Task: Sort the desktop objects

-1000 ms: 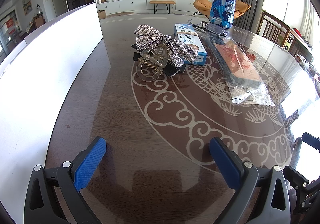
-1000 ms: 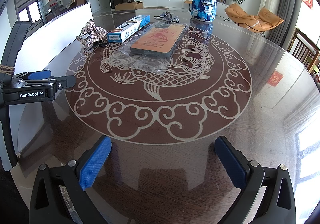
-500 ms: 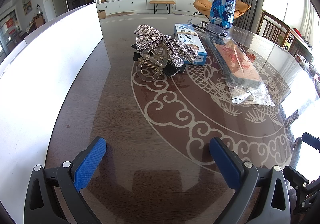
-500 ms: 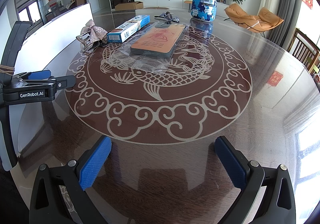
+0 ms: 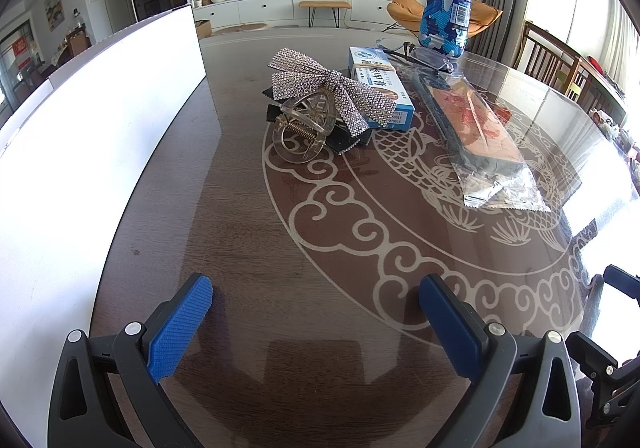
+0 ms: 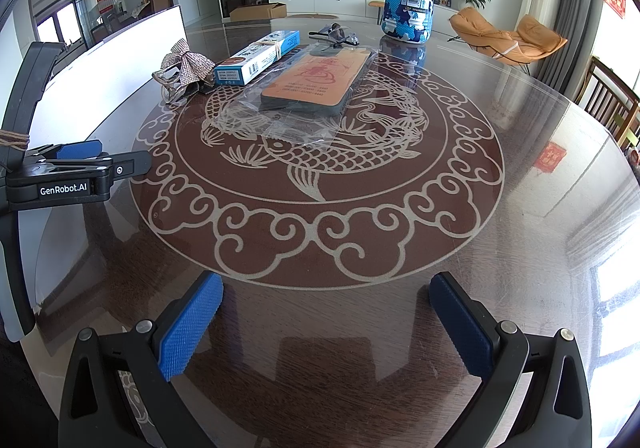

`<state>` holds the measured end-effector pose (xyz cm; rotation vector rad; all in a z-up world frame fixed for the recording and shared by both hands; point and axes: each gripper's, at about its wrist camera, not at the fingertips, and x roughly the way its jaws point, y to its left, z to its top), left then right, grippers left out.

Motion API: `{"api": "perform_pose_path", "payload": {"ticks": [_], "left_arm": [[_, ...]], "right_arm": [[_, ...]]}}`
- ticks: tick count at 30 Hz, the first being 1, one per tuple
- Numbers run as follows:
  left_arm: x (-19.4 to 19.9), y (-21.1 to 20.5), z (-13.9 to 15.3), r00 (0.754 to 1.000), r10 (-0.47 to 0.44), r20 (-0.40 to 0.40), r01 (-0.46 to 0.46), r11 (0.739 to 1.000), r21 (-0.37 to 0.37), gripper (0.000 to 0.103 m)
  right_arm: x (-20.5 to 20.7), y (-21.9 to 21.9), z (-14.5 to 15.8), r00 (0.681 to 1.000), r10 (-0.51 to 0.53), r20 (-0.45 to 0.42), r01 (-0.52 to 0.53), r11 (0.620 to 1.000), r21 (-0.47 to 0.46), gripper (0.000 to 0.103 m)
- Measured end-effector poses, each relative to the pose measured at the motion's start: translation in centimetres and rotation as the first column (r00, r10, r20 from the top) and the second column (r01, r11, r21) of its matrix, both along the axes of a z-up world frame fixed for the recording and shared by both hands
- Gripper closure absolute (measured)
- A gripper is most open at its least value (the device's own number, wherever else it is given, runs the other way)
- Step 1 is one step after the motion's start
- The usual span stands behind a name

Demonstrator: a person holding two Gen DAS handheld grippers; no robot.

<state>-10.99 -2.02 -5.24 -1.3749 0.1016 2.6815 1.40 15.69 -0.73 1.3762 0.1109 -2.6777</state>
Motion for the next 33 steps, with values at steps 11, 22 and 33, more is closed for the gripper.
{"api": "perform_pose_path", "payload": {"ticks": [11, 22, 33], "left_arm": [[0.0, 0.0, 0.0, 1.0, 0.0, 0.0, 0.0, 1.0, 0.0, 0.0], [0.0, 0.0, 0.0, 1.0, 0.0, 0.0, 0.0, 1.0, 0.0, 0.0], [0.0, 0.0, 0.0, 1.0, 0.0, 0.0, 0.0, 1.0, 0.0, 0.0]], "right_arm": [[0.0, 0.0, 0.0, 1.0, 0.0, 0.0, 0.0, 1.0, 0.0, 0.0], [-0.1, 0.0, 0.0, 1.0, -0.001, 0.0, 0.001, 1.0, 0.0, 0.0], [-6.1, 2.2, 5.7, 0.998, -0.05, -0.05, 0.034, 0.961, -0.273, 0.0]]}}
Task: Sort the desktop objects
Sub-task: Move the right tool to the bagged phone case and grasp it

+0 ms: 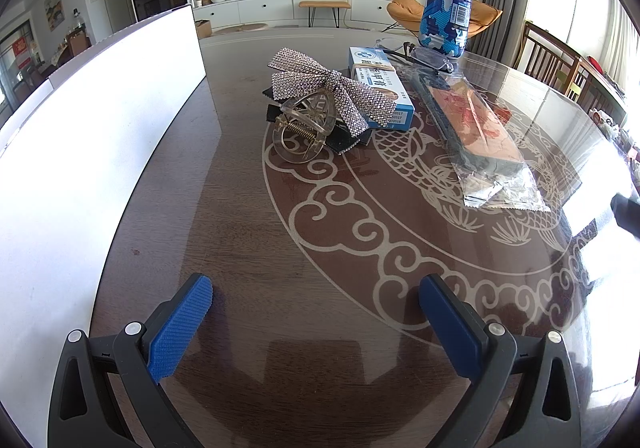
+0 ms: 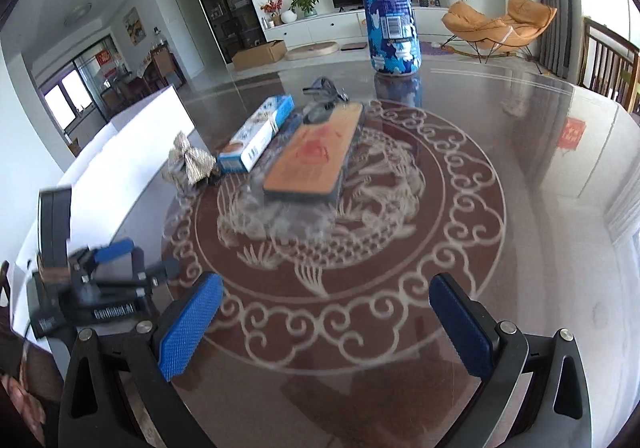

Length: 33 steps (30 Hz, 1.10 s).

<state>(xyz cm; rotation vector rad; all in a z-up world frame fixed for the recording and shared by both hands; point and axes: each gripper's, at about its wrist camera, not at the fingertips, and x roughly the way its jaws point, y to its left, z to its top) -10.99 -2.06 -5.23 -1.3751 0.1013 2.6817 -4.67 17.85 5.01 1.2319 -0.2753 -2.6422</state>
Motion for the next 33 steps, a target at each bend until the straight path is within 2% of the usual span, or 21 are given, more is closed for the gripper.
{"api": "perform_pose_path", "payload": {"ticks": [3, 7, 9, 12, 18, 24, 28, 33], "left_arm": [[0.0, 0.0, 0.0, 1.0, 0.0, 0.0, 0.0, 1.0, 0.0, 0.0], [0.0, 0.0, 0.0, 1.0, 0.0, 0.0, 0.0, 1.0, 0.0, 0.0], [0.0, 0.0, 0.0, 1.0, 0.0, 0.0, 0.0, 1.0, 0.0, 0.0], [0.0, 0.0, 0.0, 1.0, 0.0, 0.0, 0.0, 1.0, 0.0, 0.0], [0.0, 0.0, 0.0, 1.0, 0.0, 0.0, 0.0, 1.0, 0.0, 0.0], [0.0, 0.0, 0.0, 1.0, 0.0, 0.0, 0.0, 1.0, 0.0, 0.0], [0.0, 0.0, 0.0, 1.0, 0.0, 0.0, 0.0, 1.0, 0.0, 0.0], [0.0, 0.0, 0.0, 1.0, 0.0, 0.001, 0.0, 1.0, -0.001, 0.0]], "right_arm": [[-6.0, -1.2, 1.1, 0.999, 0.031, 0.035, -0.03, 0.999, -0.017, 0.0], [-12.3, -2.8, -1.1, 0.991, 0.0, 0.132, 0.003, 1.0, -0.02, 0.0], [-14.1, -3.6, -2.6, 0.984, -0.03, 0.174, 0.028, 1.0, 0.015, 0.0], [-15.3, -4.7, -4.2, 0.983, -0.042, 0.179, 0.024, 0.995, 0.098, 0.0], [-15.5, -6.8, -5.8, 0.989, -0.035, 0.141, -0.007, 0.959, 0.282, 0.0], [-14.8, -5.6, -5.7, 0.99, -0.032, 0.135, -0.007, 0.961, 0.275, 0.001], [-12.8, -3.9, -5.5, 0.995, -0.034, 0.093, 0.007, 0.962, 0.273, 0.024], [-7.2, -0.9, -5.4, 0.997, -0.025, 0.068, 0.006, 0.963, 0.271, 0.026]]}}
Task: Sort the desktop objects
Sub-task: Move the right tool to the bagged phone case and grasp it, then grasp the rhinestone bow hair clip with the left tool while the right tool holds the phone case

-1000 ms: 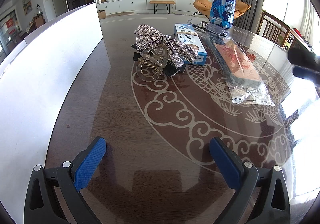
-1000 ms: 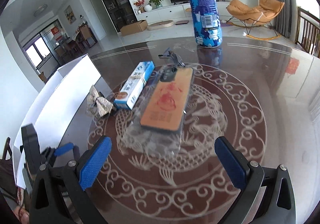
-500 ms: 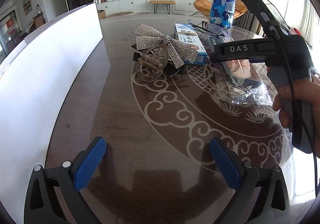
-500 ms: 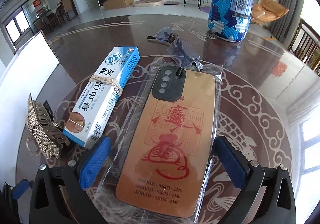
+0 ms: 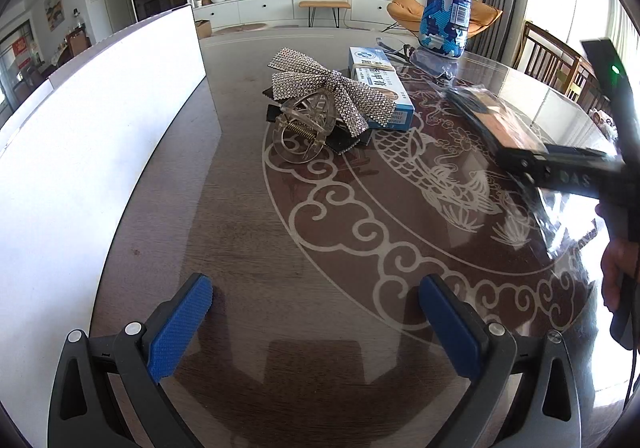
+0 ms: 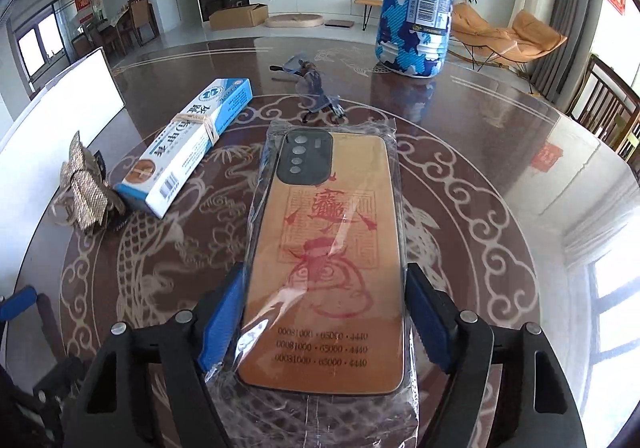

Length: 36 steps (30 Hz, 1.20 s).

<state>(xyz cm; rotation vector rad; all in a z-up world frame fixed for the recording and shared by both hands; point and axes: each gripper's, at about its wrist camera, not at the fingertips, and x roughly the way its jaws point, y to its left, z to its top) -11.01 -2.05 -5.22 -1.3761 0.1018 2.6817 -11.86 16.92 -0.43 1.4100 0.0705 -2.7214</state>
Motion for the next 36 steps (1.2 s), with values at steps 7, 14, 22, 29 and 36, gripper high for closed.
{"api": "perform_pose_path", "payload": {"ticks": [7, 14, 22, 29, 36], "left_arm": [[0.0, 0.0, 0.0, 1.0, 0.0, 0.0, 0.0, 1.0, 0.0, 0.0], [0.0, 0.0, 0.0, 1.0, 0.0, 0.0, 0.0, 1.0, 0.0, 0.0], [0.0, 0.0, 0.0, 1.0, 0.0, 0.0, 0.0, 1.0, 0.0, 0.0], [-0.3, 0.1, 0.1, 0.999, 0.031, 0.018, -0.031, 1.0, -0.003, 0.0], [-2.8, -0.6, 6.2, 0.979, 0.2, -0.03, -0.19, 0.96, 0.206, 0.0]], "right_arm": [[10.5, 5.2, 0.1, 0.999, -0.028, -0.027, 0.028, 1.0, -0.003, 0.026], [14.6, 6.6, 0.2, 0.998, -0.057, -0.039, 0.057, 0.998, -0.009, 0.024], [14.5, 6.3, 0.0, 0.998, -0.051, -0.035, 0.05, 0.999, -0.007, 0.022], [14.5, 6.3, 0.0, 0.998, -0.051, -0.035, 0.051, 0.999, -0.006, 0.022], [14.5, 6.3, -0.1, 0.998, -0.05, -0.035, 0.05, 0.999, -0.005, 0.021]]}}
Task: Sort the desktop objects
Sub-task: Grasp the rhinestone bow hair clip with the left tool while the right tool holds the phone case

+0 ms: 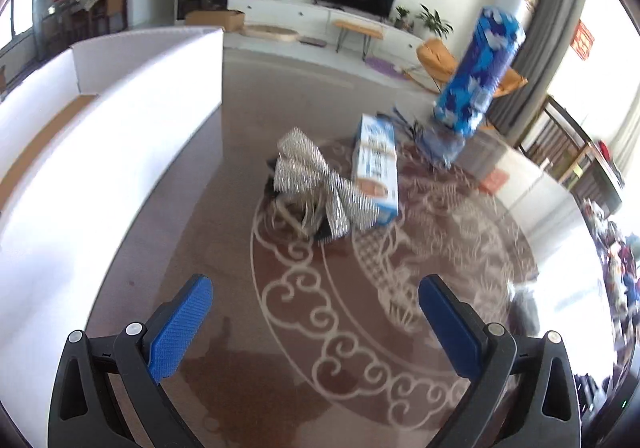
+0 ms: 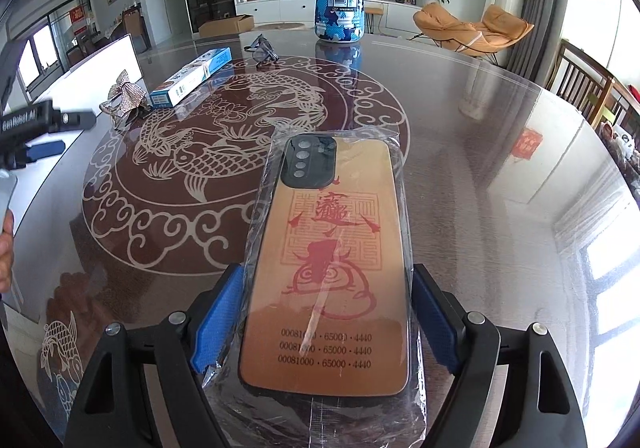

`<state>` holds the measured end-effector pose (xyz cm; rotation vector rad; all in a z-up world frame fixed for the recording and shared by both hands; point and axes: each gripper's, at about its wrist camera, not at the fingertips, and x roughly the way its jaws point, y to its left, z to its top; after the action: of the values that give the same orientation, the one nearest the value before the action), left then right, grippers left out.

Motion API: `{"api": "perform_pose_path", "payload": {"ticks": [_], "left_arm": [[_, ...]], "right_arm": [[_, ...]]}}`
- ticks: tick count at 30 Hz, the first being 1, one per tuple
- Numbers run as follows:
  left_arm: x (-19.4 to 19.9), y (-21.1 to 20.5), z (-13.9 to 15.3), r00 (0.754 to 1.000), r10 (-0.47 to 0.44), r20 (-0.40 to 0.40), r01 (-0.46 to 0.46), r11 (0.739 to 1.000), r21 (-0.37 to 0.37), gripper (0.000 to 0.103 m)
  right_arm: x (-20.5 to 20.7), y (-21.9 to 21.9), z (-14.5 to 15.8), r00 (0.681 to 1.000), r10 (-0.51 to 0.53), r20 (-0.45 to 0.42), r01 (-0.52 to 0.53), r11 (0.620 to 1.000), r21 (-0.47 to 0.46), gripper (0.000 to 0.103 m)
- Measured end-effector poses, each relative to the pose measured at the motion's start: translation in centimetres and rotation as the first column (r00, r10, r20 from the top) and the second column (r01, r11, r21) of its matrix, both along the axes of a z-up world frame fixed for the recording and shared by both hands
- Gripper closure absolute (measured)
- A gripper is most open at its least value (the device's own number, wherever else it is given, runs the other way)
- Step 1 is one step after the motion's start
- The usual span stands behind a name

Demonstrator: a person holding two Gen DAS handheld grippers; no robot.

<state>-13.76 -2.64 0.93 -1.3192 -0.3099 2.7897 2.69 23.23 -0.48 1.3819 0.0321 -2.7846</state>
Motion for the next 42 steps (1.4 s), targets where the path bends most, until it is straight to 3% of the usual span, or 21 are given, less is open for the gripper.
{"api": "perform_pose_path", "payload": {"ticks": [4, 10, 15, 18, 20, 24, 28, 31, 33, 37, 42], "left_arm": [[-4.2, 0.8, 1.5, 0.998, 0.059, 0.0, -0.059, 0.997, -0.056, 0.0], [-8.2, 0.9, -1.3, 0.99, 0.106, 0.095, -0.098, 0.992, -0.079, 0.0], [-6.0, -0.8, -2.8, 0.988, 0.097, 0.122, -0.085, 0.992, -0.096, 0.0], [-3.6, -1.6, -2.5, 0.992, 0.057, 0.11, -0.036, 0.982, -0.184, 0.0], [-2.5, -2.1, -2.0, 0.996, 0.021, 0.088, -0.002, 0.979, -0.205, 0.0], [-2.4, -2.7, -0.5, 0.999, 0.0, 0.054, 0.008, 0.989, -0.148, 0.0], [-4.4, -3.1, 0.5, 0.993, 0.115, 0.035, -0.116, 0.993, 0.028, 0.0], [-6.6, -2.6, -0.4, 0.979, 0.187, 0.082, -0.194, 0.977, 0.085, 0.0], [-7.7, -2.1, -1.6, 0.973, 0.199, 0.12, -0.21, 0.974, 0.081, 0.0], [-8.3, -1.1, -4.0, 0.97, 0.177, 0.165, -0.179, 0.984, -0.002, 0.0], [-5.9, -2.8, -4.9, 0.979, 0.14, 0.149, -0.131, 0.989, -0.067, 0.0]], "right_arm": [[0.0, 0.0, 0.0, 1.0, 0.0, 0.0, 0.0, 1.0, 0.0, 0.021], [0.0, 0.0, 0.0, 1.0, 0.0, 0.0, 0.0, 1.0, 0.0, 0.021], [0.0, 0.0, 0.0, 1.0, 0.0, 0.0, 0.0, 1.0, 0.0, 0.021], [0.0, 0.0, 0.0, 1.0, 0.0, 0.0, 0.0, 1.0, 0.0, 0.021], [0.0, 0.0, 0.0, 1.0, 0.0, 0.0, 0.0, 1.0, 0.0, 0.021], [0.0, 0.0, 0.0, 1.0, 0.0, 0.0, 0.0, 1.0, 0.0, 0.021], [0.0, 0.0, 0.0, 1.0, 0.0, 0.0, 0.0, 1.0, 0.0, 0.021], [0.0, 0.0, 0.0, 1.0, 0.0, 0.0, 0.0, 1.0, 0.0, 0.021], [0.0, 0.0, 0.0, 1.0, 0.0, 0.0, 0.0, 1.0, 0.0, 0.021], [0.0, 0.0, 0.0, 1.0, 0.0, 0.0, 0.0, 1.0, 0.0, 0.021], [0.0, 0.0, 0.0, 1.0, 0.002, 0.001, -0.002, 1.0, -0.002, 0.021]]}}
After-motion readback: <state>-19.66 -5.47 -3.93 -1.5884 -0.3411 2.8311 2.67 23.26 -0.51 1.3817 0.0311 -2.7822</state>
